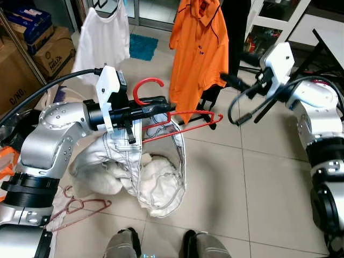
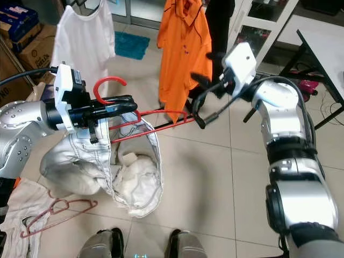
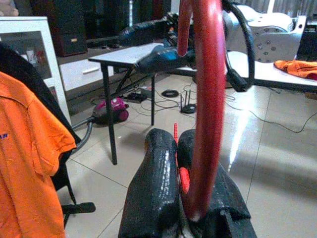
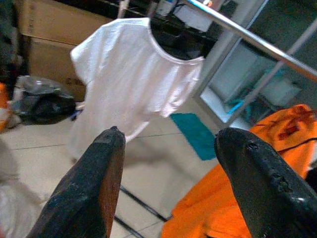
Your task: Hang hanger
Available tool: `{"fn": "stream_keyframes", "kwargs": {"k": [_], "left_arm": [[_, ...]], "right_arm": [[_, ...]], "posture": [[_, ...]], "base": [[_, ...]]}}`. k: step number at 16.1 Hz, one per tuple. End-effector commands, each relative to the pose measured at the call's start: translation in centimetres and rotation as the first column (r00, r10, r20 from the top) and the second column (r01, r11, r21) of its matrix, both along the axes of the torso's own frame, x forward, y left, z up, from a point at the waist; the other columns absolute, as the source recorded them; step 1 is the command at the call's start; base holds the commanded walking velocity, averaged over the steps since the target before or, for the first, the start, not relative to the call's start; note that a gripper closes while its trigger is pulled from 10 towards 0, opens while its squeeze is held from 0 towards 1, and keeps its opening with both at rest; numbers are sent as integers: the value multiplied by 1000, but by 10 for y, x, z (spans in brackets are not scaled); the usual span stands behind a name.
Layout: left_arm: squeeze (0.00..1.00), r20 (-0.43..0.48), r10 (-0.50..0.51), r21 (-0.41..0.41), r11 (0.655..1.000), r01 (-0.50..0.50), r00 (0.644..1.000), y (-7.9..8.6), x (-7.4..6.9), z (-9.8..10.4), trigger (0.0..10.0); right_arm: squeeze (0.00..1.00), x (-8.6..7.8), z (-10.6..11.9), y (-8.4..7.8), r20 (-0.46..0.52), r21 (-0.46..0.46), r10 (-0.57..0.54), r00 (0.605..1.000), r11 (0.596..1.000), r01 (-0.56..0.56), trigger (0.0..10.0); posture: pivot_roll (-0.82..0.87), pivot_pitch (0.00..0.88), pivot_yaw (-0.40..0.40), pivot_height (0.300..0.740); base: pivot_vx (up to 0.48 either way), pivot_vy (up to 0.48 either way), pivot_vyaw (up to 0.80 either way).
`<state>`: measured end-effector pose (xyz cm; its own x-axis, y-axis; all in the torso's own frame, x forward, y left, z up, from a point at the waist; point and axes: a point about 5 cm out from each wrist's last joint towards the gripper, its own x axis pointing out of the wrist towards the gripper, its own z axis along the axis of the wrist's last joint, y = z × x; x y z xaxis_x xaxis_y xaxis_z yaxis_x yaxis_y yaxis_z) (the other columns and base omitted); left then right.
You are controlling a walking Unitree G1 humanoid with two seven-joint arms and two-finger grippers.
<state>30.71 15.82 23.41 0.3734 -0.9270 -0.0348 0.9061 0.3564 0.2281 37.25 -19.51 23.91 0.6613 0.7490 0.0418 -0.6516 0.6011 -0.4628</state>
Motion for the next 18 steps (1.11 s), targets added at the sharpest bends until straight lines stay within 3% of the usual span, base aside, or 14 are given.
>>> {"fn": "stream_keyframes", "kwargs": {"k": [1, 3, 8, 18], "left_arm": [[0, 51, -18, 3, 1000, 18, 999, -4, -4, 7, 10000], [0, 50, -16, 1, 1000, 16, 999, -4, -4, 7, 10000], [0, 52, -15, -5, 1000, 15, 999, -5, -3, 7, 10000], [0, 58, -27, -22, 999, 28, 998, -9, -5, 11, 10000]], "right_arm": [[0, -4, -3, 0, -30, -23, 47, 998, 999, -48, 10000], [0, -10, -14, 5, -83, -72, 115, 990, 990, -121, 10000], [0, -18, -25, 20, -141, -83, 203, 969, 973, -216, 10000], [0, -23, -50, 54, -205, -71, 263, 943, 957, -283, 10000]], "posture": [[-38, 154, -100, 740], [-37, 149, -100, 740], [-37, 136, -101, 740], [-35, 146, -103, 740]], "base": [[0, 0, 0], [0, 0, 0], [0, 0, 0], [0, 0, 0]]}}
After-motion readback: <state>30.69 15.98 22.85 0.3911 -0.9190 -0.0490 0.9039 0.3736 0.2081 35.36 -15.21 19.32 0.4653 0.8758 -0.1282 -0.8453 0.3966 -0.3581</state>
